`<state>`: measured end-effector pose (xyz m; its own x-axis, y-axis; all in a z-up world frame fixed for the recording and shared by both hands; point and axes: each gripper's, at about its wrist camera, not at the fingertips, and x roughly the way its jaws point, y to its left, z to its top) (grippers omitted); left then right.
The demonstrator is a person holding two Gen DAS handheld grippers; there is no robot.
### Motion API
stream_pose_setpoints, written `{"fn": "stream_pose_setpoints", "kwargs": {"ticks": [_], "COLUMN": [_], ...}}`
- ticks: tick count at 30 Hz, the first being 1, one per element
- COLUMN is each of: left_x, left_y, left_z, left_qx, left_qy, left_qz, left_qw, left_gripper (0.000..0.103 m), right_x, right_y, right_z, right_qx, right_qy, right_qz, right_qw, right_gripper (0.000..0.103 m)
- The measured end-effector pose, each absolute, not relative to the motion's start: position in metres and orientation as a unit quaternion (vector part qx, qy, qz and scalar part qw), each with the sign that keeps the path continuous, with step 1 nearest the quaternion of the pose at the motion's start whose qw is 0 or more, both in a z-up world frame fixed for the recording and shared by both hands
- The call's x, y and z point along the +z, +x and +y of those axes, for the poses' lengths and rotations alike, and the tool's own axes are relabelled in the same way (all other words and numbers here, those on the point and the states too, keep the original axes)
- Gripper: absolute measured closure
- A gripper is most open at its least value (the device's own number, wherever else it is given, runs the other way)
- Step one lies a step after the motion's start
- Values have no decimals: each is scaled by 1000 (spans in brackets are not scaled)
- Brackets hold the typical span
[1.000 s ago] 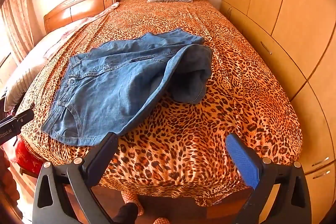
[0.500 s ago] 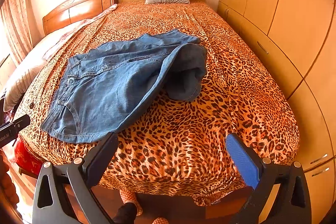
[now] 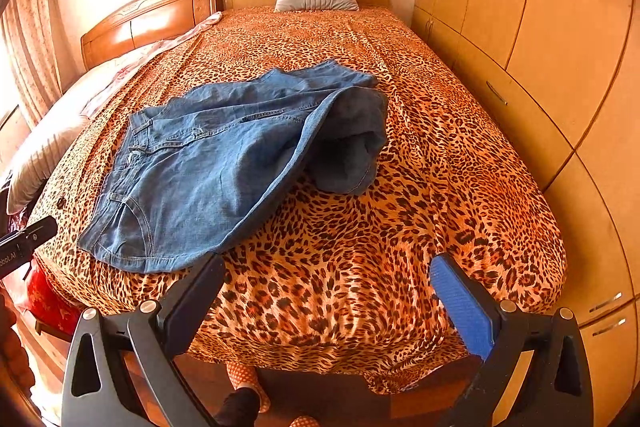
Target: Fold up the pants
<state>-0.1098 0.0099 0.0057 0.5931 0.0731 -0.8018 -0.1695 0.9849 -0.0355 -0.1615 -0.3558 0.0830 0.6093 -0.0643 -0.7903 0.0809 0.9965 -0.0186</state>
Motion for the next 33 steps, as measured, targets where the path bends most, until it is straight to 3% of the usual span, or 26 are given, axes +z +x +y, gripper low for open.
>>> {"fn": "stream_pose_setpoints", "kwargs": {"ticks": [33], "left_x": [-1], "left_y": [-91], "left_z": [6], "left_qx": [59], "left_qy": [-48], "left_qz": [458], "left_qw": [886], "left_gripper": [0], "right_x": [73], "right_y": [-148], "right_z": [-355], "right_qx": [-47], "right_qy": [8], "right_qz": [459], "right_qw": [887], "right_gripper": [0]}}
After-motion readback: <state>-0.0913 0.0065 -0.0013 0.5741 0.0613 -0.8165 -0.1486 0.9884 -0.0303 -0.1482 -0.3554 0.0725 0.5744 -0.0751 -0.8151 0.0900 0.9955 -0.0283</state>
